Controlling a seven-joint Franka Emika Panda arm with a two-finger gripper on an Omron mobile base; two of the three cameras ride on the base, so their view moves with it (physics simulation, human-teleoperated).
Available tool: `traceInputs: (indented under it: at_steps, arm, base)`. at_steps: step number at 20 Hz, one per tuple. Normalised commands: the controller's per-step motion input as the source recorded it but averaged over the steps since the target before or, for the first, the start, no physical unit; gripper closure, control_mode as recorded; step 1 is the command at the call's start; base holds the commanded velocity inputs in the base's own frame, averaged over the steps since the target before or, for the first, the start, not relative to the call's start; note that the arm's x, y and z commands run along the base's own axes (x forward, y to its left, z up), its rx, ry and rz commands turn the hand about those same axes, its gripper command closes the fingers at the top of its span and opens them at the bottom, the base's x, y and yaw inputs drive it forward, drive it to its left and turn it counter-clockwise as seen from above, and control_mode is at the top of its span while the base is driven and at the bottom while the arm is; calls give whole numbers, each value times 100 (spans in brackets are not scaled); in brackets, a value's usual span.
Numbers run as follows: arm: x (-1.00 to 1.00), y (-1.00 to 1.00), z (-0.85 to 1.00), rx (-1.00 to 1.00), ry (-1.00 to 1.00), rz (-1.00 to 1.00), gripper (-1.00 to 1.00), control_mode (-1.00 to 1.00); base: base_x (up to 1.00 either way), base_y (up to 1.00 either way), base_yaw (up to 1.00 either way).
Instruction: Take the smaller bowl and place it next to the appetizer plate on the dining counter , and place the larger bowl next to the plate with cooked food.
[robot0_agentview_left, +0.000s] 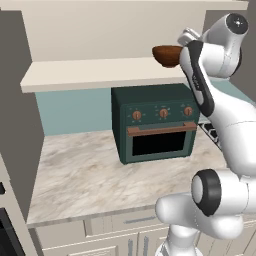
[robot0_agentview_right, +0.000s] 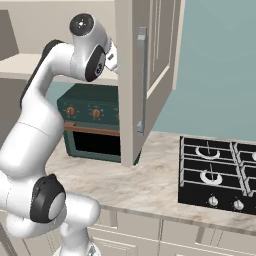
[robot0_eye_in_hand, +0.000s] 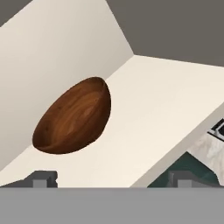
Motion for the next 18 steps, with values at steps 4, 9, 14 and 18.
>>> traceInputs:
  at_steps: [4, 9, 14, 18]
  arm:
    - [57, -39, -8, 10, 0, 0, -100, -100]
    - [54, -16, -8, 9, 0, 0, -100, -100]
    - [57, 0, -6, 3, 0, 0, -100, -100]
    - [51, 3, -10, 0, 0, 0, -100, -100]
  base:
    - [0, 0, 0]
    - [0, 0, 0]
    - [0, 0, 0]
    - [0, 0, 0]
